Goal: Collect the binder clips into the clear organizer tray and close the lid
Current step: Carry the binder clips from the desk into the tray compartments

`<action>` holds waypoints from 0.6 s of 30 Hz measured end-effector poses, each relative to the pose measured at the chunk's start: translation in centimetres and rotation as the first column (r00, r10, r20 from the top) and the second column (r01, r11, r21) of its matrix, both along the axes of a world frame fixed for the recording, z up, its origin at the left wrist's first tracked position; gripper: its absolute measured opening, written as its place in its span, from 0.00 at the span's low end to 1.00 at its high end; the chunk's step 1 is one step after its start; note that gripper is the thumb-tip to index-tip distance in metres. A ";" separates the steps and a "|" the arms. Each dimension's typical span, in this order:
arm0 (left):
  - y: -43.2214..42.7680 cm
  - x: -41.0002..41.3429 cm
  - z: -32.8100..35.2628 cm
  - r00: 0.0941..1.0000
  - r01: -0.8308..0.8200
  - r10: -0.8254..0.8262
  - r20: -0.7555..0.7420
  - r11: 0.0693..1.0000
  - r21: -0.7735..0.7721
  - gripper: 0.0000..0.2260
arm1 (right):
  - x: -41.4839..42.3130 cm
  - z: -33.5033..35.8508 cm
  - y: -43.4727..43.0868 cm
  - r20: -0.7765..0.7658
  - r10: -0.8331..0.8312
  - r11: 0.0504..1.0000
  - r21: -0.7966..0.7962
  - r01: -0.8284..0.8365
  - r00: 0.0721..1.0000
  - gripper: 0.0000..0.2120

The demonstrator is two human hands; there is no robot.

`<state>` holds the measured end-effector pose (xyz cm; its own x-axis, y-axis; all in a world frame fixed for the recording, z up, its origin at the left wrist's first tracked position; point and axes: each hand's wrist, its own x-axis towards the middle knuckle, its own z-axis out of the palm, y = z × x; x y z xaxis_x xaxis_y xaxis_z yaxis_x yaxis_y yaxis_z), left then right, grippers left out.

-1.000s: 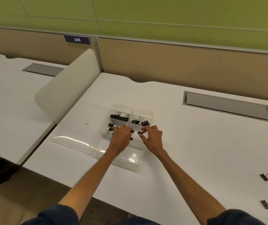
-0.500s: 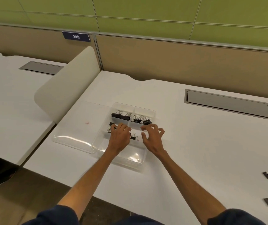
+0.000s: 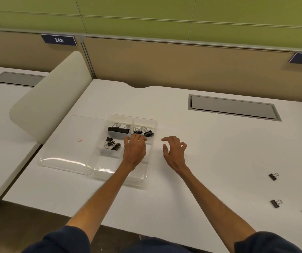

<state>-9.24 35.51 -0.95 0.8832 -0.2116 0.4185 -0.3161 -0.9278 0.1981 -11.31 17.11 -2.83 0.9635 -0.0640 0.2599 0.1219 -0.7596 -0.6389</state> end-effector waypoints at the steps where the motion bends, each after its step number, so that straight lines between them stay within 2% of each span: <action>1: -0.8 0.0 0.1 1.000 0.012 -0.012 -0.004 1.000 -0.010 0.07 | -0.2 0.0 -0.7 0.003 -0.013 1.000 0.002 0.013 1.000 0.13; 10: -8.6 -0.4 -0.2 0.976 0.208 -0.208 -0.056 0.978 -0.004 0.05 | -2.8 -0.4 -7.7 -0.019 -0.149 0.989 0.008 0.149 0.989 0.13; 18: -15.5 -1.8 -1.1 0.931 0.336 -0.341 -0.129 0.940 -0.065 0.04 | -5.9 -0.7 -15.1 -0.048 -0.288 0.957 0.018 0.290 0.956 0.12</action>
<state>-11.02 19.98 -2.08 0.8111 -0.4932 0.3143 -0.5775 -0.7606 0.2968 -17.21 2.05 -3.56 0.9135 -0.3473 0.2120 -0.1294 -0.7420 -0.6577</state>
